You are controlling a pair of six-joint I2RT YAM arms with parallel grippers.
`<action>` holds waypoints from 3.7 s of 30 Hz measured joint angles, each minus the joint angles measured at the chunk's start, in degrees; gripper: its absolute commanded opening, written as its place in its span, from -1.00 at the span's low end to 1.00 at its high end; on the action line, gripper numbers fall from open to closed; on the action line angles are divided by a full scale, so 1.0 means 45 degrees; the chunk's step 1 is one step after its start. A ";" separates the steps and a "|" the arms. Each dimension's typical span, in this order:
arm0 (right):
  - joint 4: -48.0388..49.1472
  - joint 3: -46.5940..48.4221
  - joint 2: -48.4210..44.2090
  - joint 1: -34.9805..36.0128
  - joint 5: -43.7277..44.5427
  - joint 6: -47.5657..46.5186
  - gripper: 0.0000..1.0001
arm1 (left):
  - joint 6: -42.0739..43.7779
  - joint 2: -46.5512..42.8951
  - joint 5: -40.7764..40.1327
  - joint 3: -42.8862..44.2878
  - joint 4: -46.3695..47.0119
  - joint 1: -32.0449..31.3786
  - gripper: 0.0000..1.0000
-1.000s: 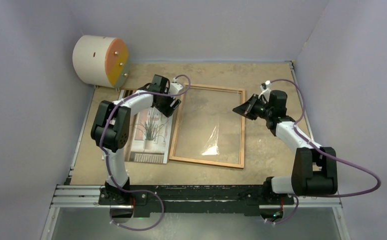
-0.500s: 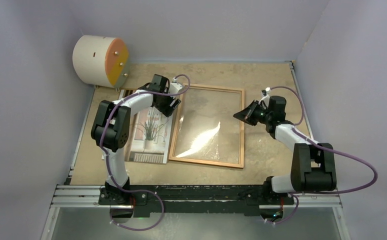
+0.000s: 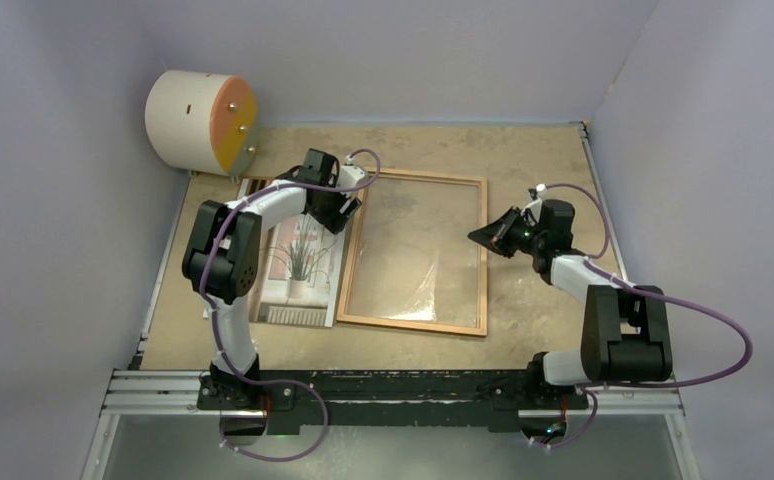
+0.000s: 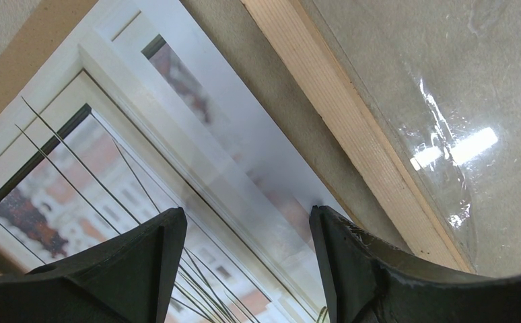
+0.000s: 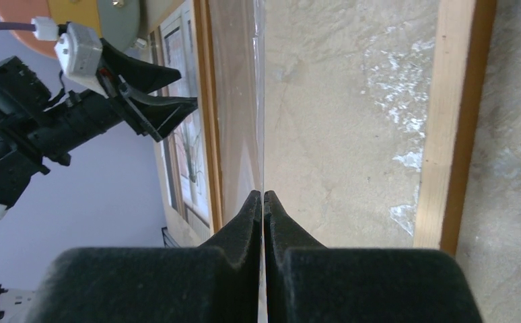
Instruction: Put the photo into the frame
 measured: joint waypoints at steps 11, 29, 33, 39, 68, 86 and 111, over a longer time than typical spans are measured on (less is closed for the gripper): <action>0.3502 -0.0486 0.0097 -0.0034 -0.1428 0.1943 -1.00 | 0.0092 0.0005 -0.0398 -0.0019 0.0136 -0.0408 0.38; 0.6479 -0.0685 0.0495 0.0991 -0.1219 0.4784 -1.00 | 0.0121 0.0019 -0.0486 -0.0073 0.0277 -0.0597 0.34; 0.6227 -0.0627 0.0403 0.1030 -0.1107 0.4804 -1.00 | 0.0151 0.0019 -0.0534 -0.0083 0.0296 -0.0622 0.34; 0.5605 -0.0398 0.0384 0.1088 -0.0782 0.4784 -1.00 | 0.0248 0.0015 -0.0622 -0.0097 0.0316 -0.0675 0.34; 0.0743 0.1457 -0.0578 0.2123 0.1608 0.4838 -1.00 | 0.0437 -0.0083 -0.0729 -0.0238 0.0466 -0.0748 0.34; -0.0646 0.1457 -0.1583 0.2380 0.2657 0.5323 -1.00 | -0.0248 -0.0087 0.0588 -0.0340 0.0452 -0.0272 0.33; -0.1297 0.2725 -0.1413 0.3439 0.3405 0.5343 -1.00 | -0.0267 -0.0345 0.0850 -0.0850 0.0976 -0.0204 0.33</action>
